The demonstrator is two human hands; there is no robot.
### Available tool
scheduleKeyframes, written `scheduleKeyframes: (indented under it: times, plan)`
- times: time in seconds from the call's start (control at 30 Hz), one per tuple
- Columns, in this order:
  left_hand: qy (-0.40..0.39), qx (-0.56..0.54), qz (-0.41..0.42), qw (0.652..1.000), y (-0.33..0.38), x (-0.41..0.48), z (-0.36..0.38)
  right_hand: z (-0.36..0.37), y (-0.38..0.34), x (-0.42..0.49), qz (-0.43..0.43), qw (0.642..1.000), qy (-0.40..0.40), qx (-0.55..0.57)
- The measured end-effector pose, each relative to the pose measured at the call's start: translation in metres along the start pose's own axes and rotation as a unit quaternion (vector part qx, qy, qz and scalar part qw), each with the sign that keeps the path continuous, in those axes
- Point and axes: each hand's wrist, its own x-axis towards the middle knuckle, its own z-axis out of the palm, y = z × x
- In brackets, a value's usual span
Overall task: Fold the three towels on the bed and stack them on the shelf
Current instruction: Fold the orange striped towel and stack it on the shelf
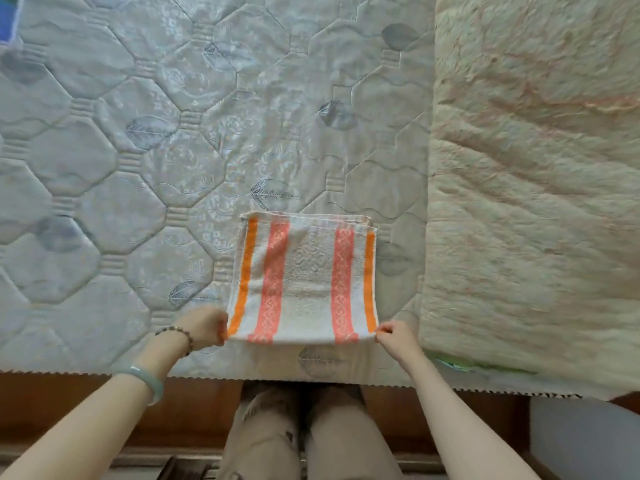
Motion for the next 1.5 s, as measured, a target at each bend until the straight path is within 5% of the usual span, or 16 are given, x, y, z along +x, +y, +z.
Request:
scheduleKeyframes:
  times: [0.2,0.47,0.83,1.0,1.13,1.27,1.5]
  plan:
    - [0.186,-0.294,-0.018,0.937,-0.016,0.018,-0.032,-0.025,-0.035,0.040,-0.016,0.991,0.051,0.122]
    - [0.298,-0.362,-0.031,0.883,-0.020,0.092,-0.107,-0.055,-0.113,0.118,-0.046,0.981,0.141,0.125]
    - [0.309,-0.203,-0.099,0.924,-0.029,0.172,-0.128,-0.052,-0.128,0.186,-0.087,0.977,0.189,0.044]
    - [0.366,-0.011,-0.161,0.917,-0.009,0.184,-0.115,-0.035,-0.131,0.199,-0.111,0.954,0.278,-0.016]
    - [0.450,0.051,-0.009,0.892,0.028,0.184,-0.078,-0.004,-0.142,0.186,-0.217,0.875,0.391,-0.185]
    - [0.396,0.130,0.106,0.903,0.067,0.191,-0.023,0.076,-0.157,0.164,-0.404,0.822,0.275,-0.294]
    - [0.361,0.125,0.014,0.924,0.049,0.211,0.005,0.106,-0.142,0.180,-0.376,0.825,0.224,-0.356]
